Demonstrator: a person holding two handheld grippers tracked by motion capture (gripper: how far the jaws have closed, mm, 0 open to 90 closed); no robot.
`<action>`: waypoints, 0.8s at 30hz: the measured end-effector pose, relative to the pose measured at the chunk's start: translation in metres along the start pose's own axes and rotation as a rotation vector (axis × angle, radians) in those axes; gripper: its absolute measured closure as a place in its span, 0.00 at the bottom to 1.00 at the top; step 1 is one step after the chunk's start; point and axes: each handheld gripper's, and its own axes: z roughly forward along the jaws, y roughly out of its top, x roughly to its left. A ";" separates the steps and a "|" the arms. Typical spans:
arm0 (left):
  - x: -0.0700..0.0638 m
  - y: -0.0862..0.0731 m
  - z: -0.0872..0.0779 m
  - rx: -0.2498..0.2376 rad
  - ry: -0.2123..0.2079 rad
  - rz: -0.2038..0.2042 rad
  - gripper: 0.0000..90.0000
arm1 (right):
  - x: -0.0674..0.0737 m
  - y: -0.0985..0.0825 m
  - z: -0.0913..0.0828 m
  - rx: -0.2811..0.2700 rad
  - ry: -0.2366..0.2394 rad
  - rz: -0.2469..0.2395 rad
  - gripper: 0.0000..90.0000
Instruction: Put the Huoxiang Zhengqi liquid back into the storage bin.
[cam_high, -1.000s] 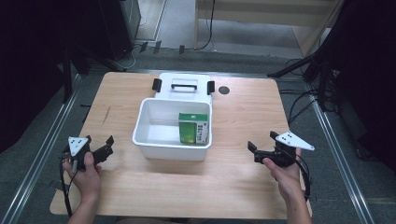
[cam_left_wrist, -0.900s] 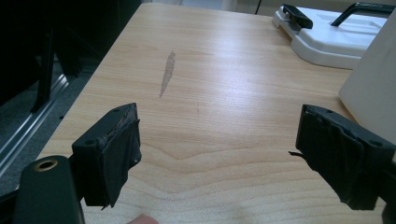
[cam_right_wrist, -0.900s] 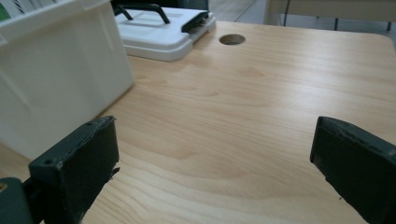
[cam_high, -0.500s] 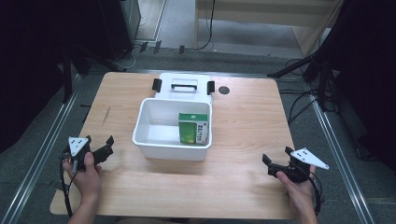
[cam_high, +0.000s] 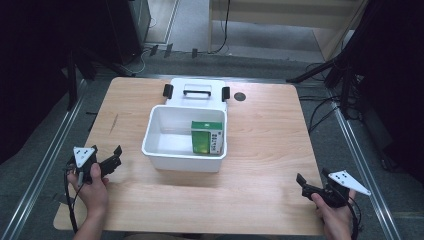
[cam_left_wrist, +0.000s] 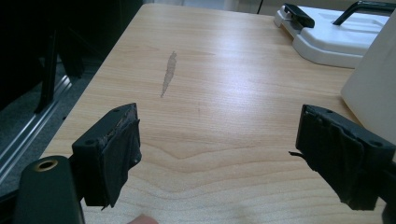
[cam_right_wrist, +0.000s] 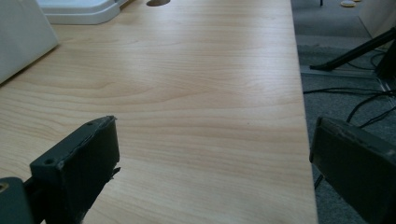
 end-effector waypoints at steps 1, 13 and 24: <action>0.000 0.000 0.000 0.000 0.000 -0.001 0.17 | -0.001 -0.001 -0.001 -0.001 -0.002 0.003 0.02; 0.000 0.000 0.001 0.010 0.001 -0.002 0.17 | -0.009 -0.011 -0.011 -0.056 -0.029 0.053 0.02; 0.000 0.001 0.001 0.014 0.001 -0.001 0.17 | -0.004 -0.012 -0.005 -0.023 -0.058 0.018 0.03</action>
